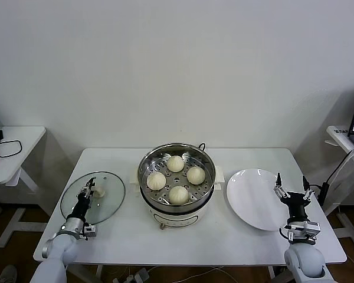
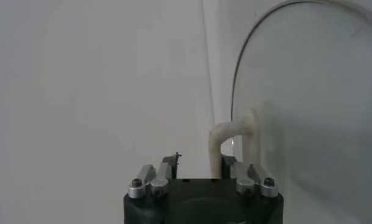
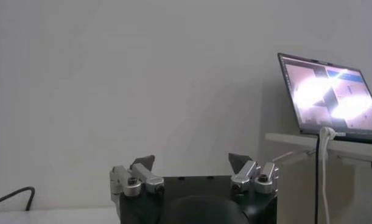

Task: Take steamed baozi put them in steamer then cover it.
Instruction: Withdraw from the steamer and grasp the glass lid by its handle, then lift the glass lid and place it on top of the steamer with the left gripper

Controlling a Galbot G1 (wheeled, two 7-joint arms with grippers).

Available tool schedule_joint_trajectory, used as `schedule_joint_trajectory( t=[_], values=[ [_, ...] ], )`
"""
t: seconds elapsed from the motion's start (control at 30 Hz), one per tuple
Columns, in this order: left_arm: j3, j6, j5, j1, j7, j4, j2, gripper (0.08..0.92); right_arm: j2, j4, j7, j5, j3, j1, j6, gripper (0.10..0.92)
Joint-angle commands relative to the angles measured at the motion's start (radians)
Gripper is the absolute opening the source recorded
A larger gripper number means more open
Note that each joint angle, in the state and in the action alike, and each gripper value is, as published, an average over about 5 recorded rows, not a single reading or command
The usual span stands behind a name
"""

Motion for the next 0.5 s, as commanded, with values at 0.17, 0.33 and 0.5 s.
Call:
schedule_joint_trajectory(
  t=[0.17, 0.33, 0.5],
  values=[
    [-0.023, -0.015, -0.087, 0.03, 0.026, -0.11, 0.011, 0.225, 0.005, 0.026, 0.008, -0.005, -0.011, 0.003, 0.001, 0.823],
    [-0.06, 0.034, -0.131, 0.08, 0.058, -0.285, 0.027, 0.188, 0.007, 0.028, 0.009, -0.009, -0.017, 0.005, 0.001, 0.823],
    [-0.105, 0.113, -0.176, 0.122, 0.121, -0.516, 0.043, 0.188, 0.009, 0.026, 0.01, -0.017, -0.024, 0.007, -0.007, 0.823]
  ],
)
